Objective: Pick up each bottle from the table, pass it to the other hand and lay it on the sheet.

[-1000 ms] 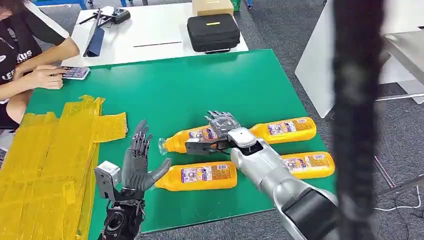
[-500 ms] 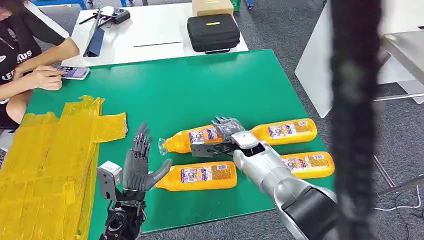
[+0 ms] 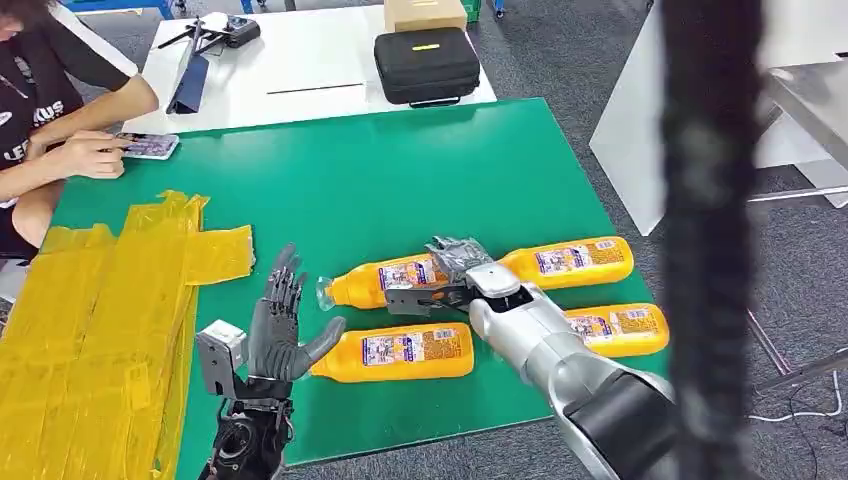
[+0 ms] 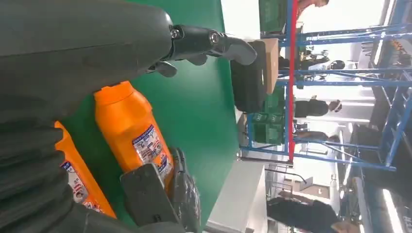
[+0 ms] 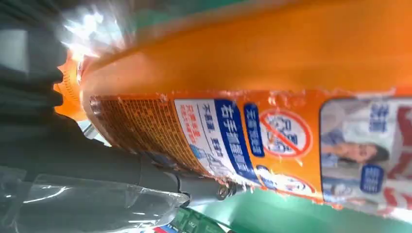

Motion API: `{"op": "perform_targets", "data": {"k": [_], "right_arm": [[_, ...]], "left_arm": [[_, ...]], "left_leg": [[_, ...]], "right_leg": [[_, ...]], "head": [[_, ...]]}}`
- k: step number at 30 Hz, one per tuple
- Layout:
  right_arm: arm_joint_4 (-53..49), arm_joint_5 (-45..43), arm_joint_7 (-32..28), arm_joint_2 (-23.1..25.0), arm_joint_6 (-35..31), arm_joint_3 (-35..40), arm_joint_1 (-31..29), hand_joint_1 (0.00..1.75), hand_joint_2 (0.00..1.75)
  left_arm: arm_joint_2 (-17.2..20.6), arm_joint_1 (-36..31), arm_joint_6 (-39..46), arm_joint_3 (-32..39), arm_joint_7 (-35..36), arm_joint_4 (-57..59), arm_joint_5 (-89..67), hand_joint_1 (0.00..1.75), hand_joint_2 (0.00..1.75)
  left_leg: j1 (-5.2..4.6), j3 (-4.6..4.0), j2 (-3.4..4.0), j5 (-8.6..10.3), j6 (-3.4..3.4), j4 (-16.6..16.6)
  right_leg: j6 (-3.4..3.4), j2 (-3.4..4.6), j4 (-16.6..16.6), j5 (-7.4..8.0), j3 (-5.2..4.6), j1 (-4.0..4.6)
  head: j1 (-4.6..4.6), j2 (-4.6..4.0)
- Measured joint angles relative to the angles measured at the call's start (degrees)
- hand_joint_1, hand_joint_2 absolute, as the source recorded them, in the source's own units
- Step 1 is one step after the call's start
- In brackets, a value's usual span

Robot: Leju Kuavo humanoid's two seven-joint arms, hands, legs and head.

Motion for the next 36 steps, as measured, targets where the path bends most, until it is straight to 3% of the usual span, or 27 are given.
{"op": "perform_targets", "data": {"k": [9, 10, 11, 13, 16, 20, 28, 36], "right_arm": [[0.13, 0.00, -0.13, 0.00, -0.20, -0.02, -0.02, 0.61, 1.75], [0.15, 0.00, -0.13, 0.00, -0.20, -0.02, -0.02, 0.82, 1.75], [0.17, 0.00, -0.13, 0.00, -0.22, -0.02, -0.03, 1.64, 1.75], [0.39, 0.17, -0.15, 0.00, -0.33, -0.02, -0.23, 1.75, 1.75], [1.00, 4.72, 2.78, 0.57, -5.23, 0.63, 0.13, 1.75, 1.75], [0.85, 3.45, 2.21, 0.87, -10.28, 0.26, 0.58, 1.75, 1.75], [-9.20, -10.62, -9.45, 1.64, -25.75, -7.46, 5.43, 1.75, 1.75], [-25.45, -20.35, -14.52, 1.66, -30.14, -14.60, 14.68, 1.75, 1.75]], "left_arm": [[0.00, 0.01, 0.00, 0.00, 0.00, 0.00, 0.00, 0.00, 1.75], [0.00, 0.01, 0.00, 0.00, 0.00, 0.00, 0.00, 0.00, 1.75], [-0.02, 0.01, 0.00, 0.00, 0.00, 0.00, 0.00, 0.00, 1.75], [0.00, 0.00, 0.00, 0.00, 0.00, 0.00, 0.00, 0.00, 1.75], [0.00, 0.85, 0.33, 0.09, -0.13, -2.30, -1.14, 0.00, 1.75], [0.00, 1.62, -0.07, 0.15, 0.09, -3.63, -1.97, 0.00, 1.75], [0.04, 2.26, 0.65, 0.35, 0.06, -6.49, -3.97, 0.00, 1.75], [0.20, 2.18, 1.07, -0.28, 0.90, -8.68, -5.51, 0.00, 1.75]], "left_leg": [[0.00, 0.00, 0.00, 0.00, 0.00, 0.00], [0.00, 0.00, 0.00, 0.00, 0.00, 0.00], [0.00, 0.00, 0.00, 0.00, 0.00, 0.00], [0.00, 0.00, 0.00, 0.00, 0.00, 0.00], [0.00, 0.00, 0.00, 0.00, 0.00, 0.00], [0.00, -0.01, -0.01, 0.00, 0.00, 0.00], [0.01, -0.02, -0.02, 0.00, 0.00, 0.00], [0.00, -0.03, -0.10, -0.02, 0.00, -0.01]], "right_leg": [[0.00, 0.00, 0.00, 0.00, 0.00, 0.00], [0.00, 0.00, 0.00, 0.00, 0.00, 0.00], [0.00, 0.00, 0.00, 0.00, 0.00, 0.00], [0.00, 0.00, 0.00, 0.00, 0.00, 0.00], [0.00, 0.00, 0.00, 0.00, 0.01, 0.00], [0.00, -0.01, 0.00, 0.00, 0.00, 0.00], [-0.01, -0.02, 0.00, -0.01, -0.01, 0.00], [-0.01, -0.06, -0.01, -0.02, -0.01, -0.01]], "head": [[0.00, 0.00], [0.00, 0.00], [0.00, 0.00], [0.00, 0.00], [0.00, 0.00], [0.00, 0.00], [0.00, 0.00], [0.00, 0.00]]}}
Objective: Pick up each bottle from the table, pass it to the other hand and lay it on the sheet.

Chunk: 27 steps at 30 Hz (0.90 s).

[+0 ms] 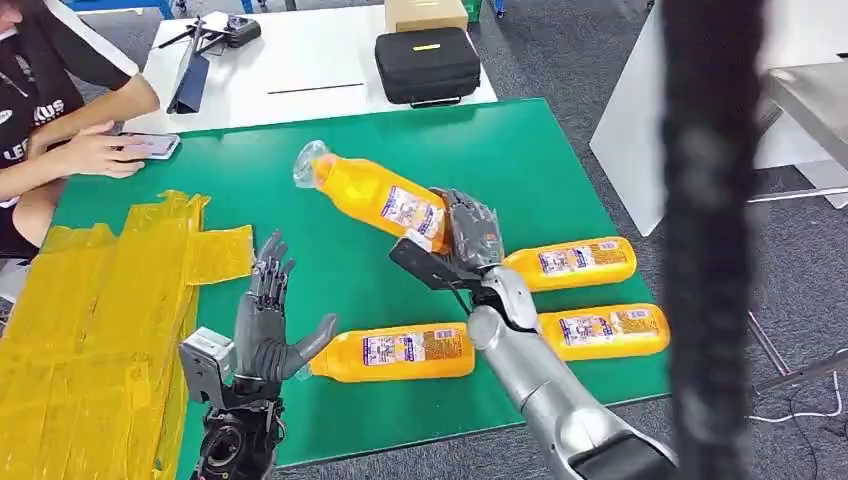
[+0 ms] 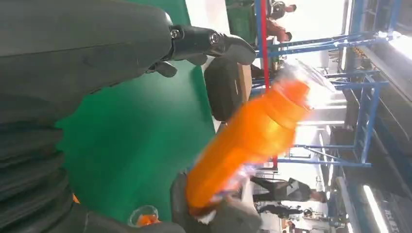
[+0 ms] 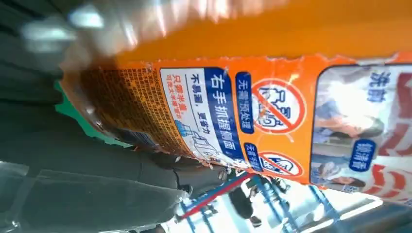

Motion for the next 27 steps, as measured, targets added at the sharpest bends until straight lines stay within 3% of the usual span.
{"op": "perform_targets", "data": {"k": [7, 13, 19, 27], "right_arm": [[-5.22, -9.53, -5.14, 0.99, -1.18, -2.86, 4.86, 1.75, 1.75], [-7.93, -13.74, -8.04, 4.22, 2.98, -3.01, 6.68, 1.75, 1.75], [-11.28, -24.68, -12.24, 5.53, 17.06, -2.95, 8.45, 1.75, 1.75], [-17.48, -27.36, -13.42, 4.83, 22.89, -2.84, 12.78, 1.75, 1.75]], "left_arm": [[0.92, -0.11, -0.20, -1.77, 0.04, -2.41, -2.60, 0.00, 1.75], [1.86, -2.76, -1.18, -2.36, 2.45, -3.12, -3.72, 0.00, 1.75], [2.19, -4.75, -0.92, -3.28, 3.26, -2.75, -5.27, 0.00, 1.75], [2.36, -6.58, -2.82, -4.87, 3.87, -1.72, -6.05, 0.00, 1.75]], "left_leg": [[0.01, -0.01, 0.02, -0.01, 0.00, 0.00], [0.06, 0.00, 0.06, 0.02, -0.04, -0.01], [0.03, -0.01, 0.02, 0.03, -0.05, -0.01], [-0.01, -0.04, -0.03, 0.00, -0.02, -0.01]], "right_leg": [[0.00, 0.01, 0.00, 0.00, -0.01, 0.01], [-0.01, 0.01, 0.01, 0.00, -0.04, 0.04], [-0.01, 0.00, 0.01, 0.00, -0.03, 0.02], [0.00, -0.01, 0.00, -0.01, -0.05, -0.01]], "head": [[0.00, 0.00], [0.00, 0.00], [0.00, 0.00], [0.02, 0.00]]}}
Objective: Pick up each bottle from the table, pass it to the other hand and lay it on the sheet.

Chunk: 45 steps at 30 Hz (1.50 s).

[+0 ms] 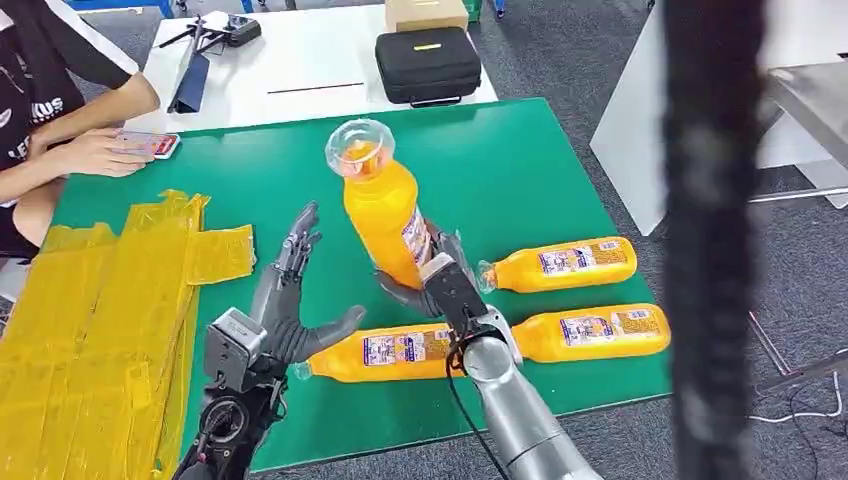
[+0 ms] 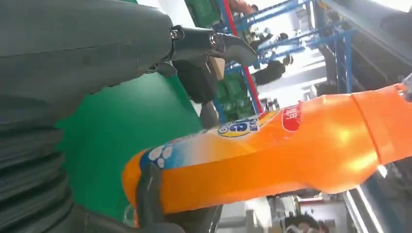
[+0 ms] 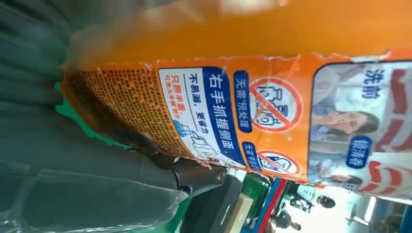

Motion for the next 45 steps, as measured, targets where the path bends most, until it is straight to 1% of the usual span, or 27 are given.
{"op": "perform_targets", "data": {"k": [7, 15, 19, 26, 32, 37, 38, 39, 45], "right_arm": [[-1.59, -0.46, -0.83, -1.66, 1.55, 1.05, 1.07, 1.75, 1.75], [-1.09, -1.44, -1.42, -3.19, 1.66, 4.13, 0.64, 1.75, 1.75], [-0.81, 0.08, -1.11, -3.47, 1.79, 6.44, 0.42, 1.75, 1.75], [0.07, 3.10, -0.52, -3.71, 1.20, 10.71, 0.28, 1.75, 1.75], [0.20, 5.62, 0.13, -3.87, 1.81, 13.70, 0.18, 1.75, 1.75], [0.20, 5.86, 0.39, -4.15, 1.85, 14.36, -0.09, 1.75, 1.75], [0.20, 5.86, 0.42, -4.20, 1.85, 14.49, -0.12, 1.75, 1.75], [0.22, 5.84, 0.44, -4.28, 1.90, 14.62, -0.24, 1.75, 1.75], [1.29, 5.09, 0.46, -4.44, 2.10, 15.37, -1.83, 1.75, 1.75]], "left_arm": [[-0.02, -1.54, 0.81, -1.57, 0.17, 2.33, 0.83, 0.00, 1.75], [-0.28, -2.52, 1.90, -2.34, 0.24, 4.33, 3.08, 0.00, 1.75], [-0.28, -2.70, 2.01, -2.32, 0.35, 4.89, 4.33, 0.00, 1.75], [-0.61, -3.55, -3.12, -2.36, 1.33, 5.72, 10.58, 0.00, 1.75], [-0.79, -4.11, -4.28, -2.62, 1.40, 5.97, 11.91, 0.00, 1.75], [-0.79, -4.14, -4.35, -2.64, 1.40, 6.12, 12.11, 0.02, 1.75], [-0.79, -4.14, -4.37, -2.64, 1.40, 6.14, 12.24, 1.52, 1.75], [-0.79, -4.15, -4.42, -2.64, 1.40, 6.14, 12.53, 1.73, 1.75], [-0.74, -4.53, -4.55, -2.56, 1.33, 6.32, 15.26, 1.75, 1.75]], "left_leg": [[0.01, 0.01, 0.02, 0.01, 0.00, 0.00], [0.02, 0.01, 0.04, 0.01, -0.01, 0.00], [0.02, 0.01, 0.03, 0.00, -0.01, 0.00], [0.01, 0.01, 0.03, 0.01, 0.00, 0.00], [0.01, 0.01, 0.03, 0.01, -0.01, 0.00], [0.01, 0.01, 0.02, 0.01, -0.01, 0.00], [0.01, 0.01, 0.03, 0.01, -0.01, 0.00], [0.01, 0.01, 0.03, 0.01, -0.01, 0.00], [0.01, 0.01, 0.03, 0.01, -0.01, 0.00]], "right_leg": [[0.00, 0.00, 0.00, 0.01, 0.01, 0.01], [0.00, 0.01, 0.01, 0.01, 0.00, 0.02], [0.00, 0.01, 0.01, 0.01, 0.00, 0.02], [0.00, 0.01, 0.01, 0.01, 0.00, 0.01], [0.00, 0.01, 0.01, 0.01, 0.00, 0.02], [0.00, 0.01, 0.01, 0.01, 0.00, 0.02], [0.00, 0.01, 0.01, 0.01, 0.00, 0.02], [0.00, 0.01, 0.01, 0.01, 0.00, 0.01], [0.00, 0.01, 0.01, 0.01, 0.01, 0.01]], "head": [[-0.02, 0.00], [0.00, 0.00], [0.00, 0.00], [0.00, 0.00], [-0.02, 0.00], [0.00, 0.00], [0.00, 0.00], [-0.02, 0.00], [-0.02, 0.00]]}}
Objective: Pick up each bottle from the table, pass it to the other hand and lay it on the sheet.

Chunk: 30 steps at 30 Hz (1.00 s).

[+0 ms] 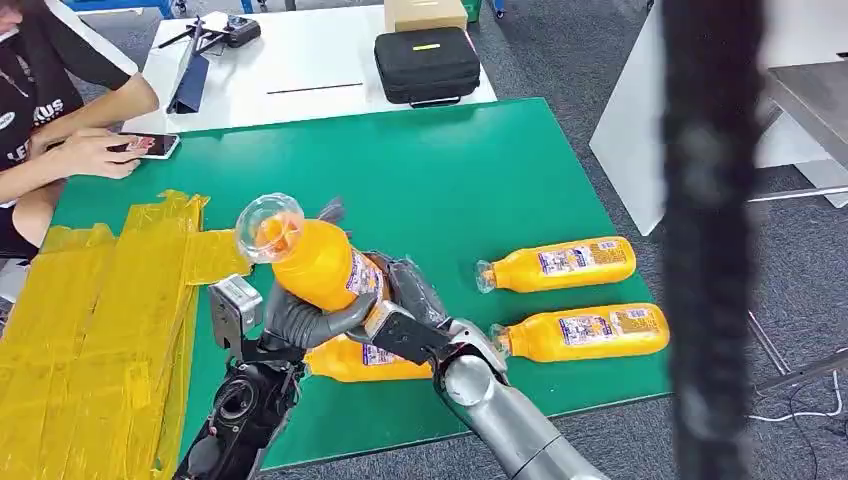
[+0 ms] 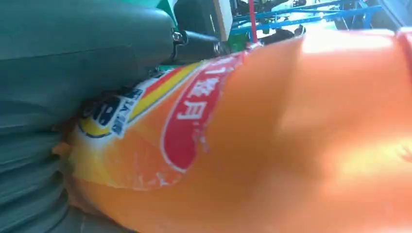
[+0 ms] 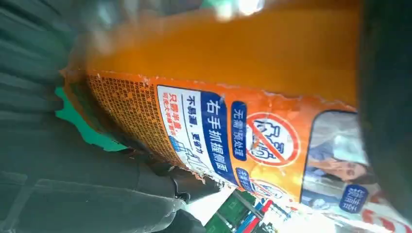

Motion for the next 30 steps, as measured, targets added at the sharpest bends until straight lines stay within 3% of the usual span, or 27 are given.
{"op": "perform_targets", "data": {"k": [17, 18, 19, 23, 30], "right_arm": [[-1.38, 0.53, 0.33, -0.48, -2.23, -0.44, 1.05, 1.75, 1.75], [-1.66, 0.55, 0.33, -0.59, -2.42, -0.52, 1.18, 0.59, 1.75], [-1.99, 0.59, 0.33, -0.66, -2.86, -0.66, 1.35, 0.00, 1.75], [-5.36, 1.29, 0.26, -1.03, -5.23, -1.62, 3.66, 0.00, 1.75], [-14.52, 3.72, 0.42, -2.40, -8.72, -4.20, 8.59, 0.00, 1.75]], "left_arm": [[-0.09, -0.28, 0.00, 0.35, -1.05, 1.18, 2.01, 1.75, 1.75], [-0.13, -0.35, 0.02, 0.37, -1.05, 1.22, 2.18, 1.75, 1.75], [-0.20, -0.36, 0.11, 0.44, -1.05, 1.22, 2.36, 1.75, 1.75], [-0.42, -0.39, 2.52, 1.01, -1.20, 1.20, 2.34, 1.75, 1.75], [0.18, -0.98, 22.26, 6.27, -2.93, 1.25, -13.28, 1.75, 1.75]], "left_leg": [[0.00, 0.00, 0.00, 0.00, 0.00, 0.00], [0.00, 0.00, 0.00, 0.00, 0.00, 0.00], [0.00, 0.01, 0.00, 0.00, 0.00, 0.00], [0.00, -0.01, 0.00, -0.01, 0.00, 0.00], [0.00, -0.01, 0.00, -0.01, -0.01, 0.00]], "right_leg": [[0.00, 0.00, 0.00, 0.00, -0.01, 0.00], [0.00, 0.00, 0.00, 0.00, -0.01, 0.00], [0.00, 0.00, 0.00, 0.00, -0.01, 0.00], [0.00, 0.00, 0.00, 0.00, -0.02, 0.00], [-0.01, 0.00, 0.00, -0.01, -0.04, 0.01]], "head": [[0.00, 0.00], [0.00, 0.00], [0.02, 0.00], [0.00, 0.00], [0.00, 0.00]]}}
